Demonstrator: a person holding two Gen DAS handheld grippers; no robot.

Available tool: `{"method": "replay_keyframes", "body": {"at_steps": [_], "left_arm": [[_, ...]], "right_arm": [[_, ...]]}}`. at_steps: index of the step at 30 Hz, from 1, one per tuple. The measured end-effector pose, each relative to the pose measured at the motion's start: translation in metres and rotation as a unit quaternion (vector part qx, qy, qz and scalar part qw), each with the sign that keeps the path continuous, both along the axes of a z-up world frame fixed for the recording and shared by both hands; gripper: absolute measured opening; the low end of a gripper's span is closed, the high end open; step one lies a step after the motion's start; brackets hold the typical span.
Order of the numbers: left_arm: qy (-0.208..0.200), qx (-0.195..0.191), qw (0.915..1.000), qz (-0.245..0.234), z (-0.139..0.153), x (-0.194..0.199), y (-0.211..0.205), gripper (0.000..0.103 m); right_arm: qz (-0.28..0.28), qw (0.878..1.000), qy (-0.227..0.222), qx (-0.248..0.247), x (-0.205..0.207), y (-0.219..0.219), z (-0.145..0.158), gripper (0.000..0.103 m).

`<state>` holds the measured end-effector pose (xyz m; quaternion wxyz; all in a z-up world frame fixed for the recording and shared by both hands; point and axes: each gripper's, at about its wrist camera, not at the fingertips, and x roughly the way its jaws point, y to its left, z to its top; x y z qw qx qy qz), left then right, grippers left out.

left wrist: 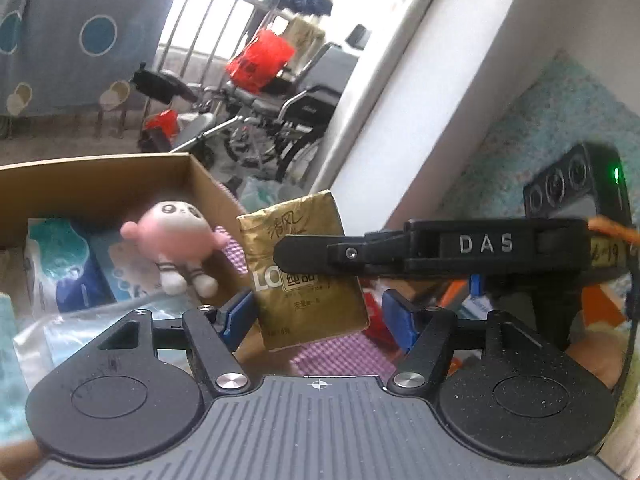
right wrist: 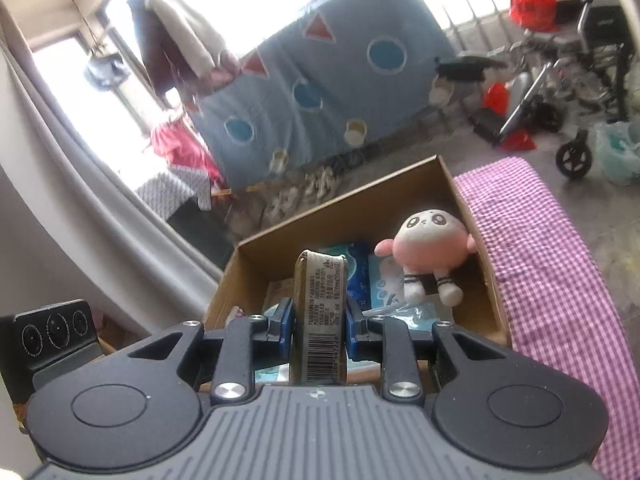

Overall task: Organize soft objects
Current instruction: 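Lift the gold tissue pack with the right gripper over the box, then lower the tissue pack into the box and open the right gripper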

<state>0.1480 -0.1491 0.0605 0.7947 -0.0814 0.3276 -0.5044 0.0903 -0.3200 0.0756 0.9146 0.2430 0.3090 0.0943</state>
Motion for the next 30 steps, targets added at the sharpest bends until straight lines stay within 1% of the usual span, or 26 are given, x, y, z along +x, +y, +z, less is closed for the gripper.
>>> {"method": "replay_keyframes", "body": {"at_steps": [3,7,10,12,15,17,19,21,23,27,29,30], "left_arm": [[0.023,0.018,0.9996,0.007,-0.010,0.023,-0.015,0.068],[0.071,0.036,0.9967,0.013,-0.034,0.048,-0.032,0.068],[0.104,0.041,0.9935,0.020,-0.053,0.061,-0.038,0.069],[0.113,0.046,0.9924,0.020,-0.058,0.064,-0.037,0.070],[0.105,0.049,0.9931,0.020,-0.061,0.064,-0.032,0.075],[0.094,0.051,0.9940,0.022,-0.060,0.062,-0.027,0.079],[0.084,0.052,0.9949,0.021,-0.057,0.060,-0.022,0.085],[0.079,0.053,0.9952,0.025,-0.055,0.058,-0.015,0.085],[0.070,0.054,0.9957,0.028,-0.053,0.054,-0.008,0.090],[0.062,0.046,0.9965,0.032,-0.051,0.047,0.007,0.094],[0.056,0.044,0.9970,0.030,-0.048,0.045,0.012,0.094],[0.052,0.043,0.9972,0.032,-0.047,0.043,0.015,0.094]], "right_arm": [[0.020,0.999,0.040,-0.007,0.036,-0.011,-0.007,0.027],[0.038,0.993,0.107,-0.011,0.074,-0.026,-0.030,0.027],[0.048,0.988,0.144,-0.018,0.093,-0.031,-0.045,0.027],[0.056,0.984,0.165,-0.026,0.102,-0.031,-0.054,0.027],[0.067,0.978,0.188,-0.069,0.111,-0.025,-0.062,0.027],[0.074,0.972,0.206,-0.088,0.117,-0.021,-0.068,0.027],[0.088,0.965,0.215,-0.118,0.121,-0.012,-0.073,0.027],[0.099,0.957,0.220,-0.161,0.123,0.001,-0.075,0.027],[0.109,0.946,0.229,-0.204,0.125,0.014,-0.079,0.027],[0.122,0.923,0.244,-0.271,0.127,0.032,-0.089,0.029],[0.122,0.914,0.246,-0.298,0.125,0.038,-0.090,0.029],[0.120,0.912,0.246,-0.305,0.126,0.039,-0.090,0.029]]}}
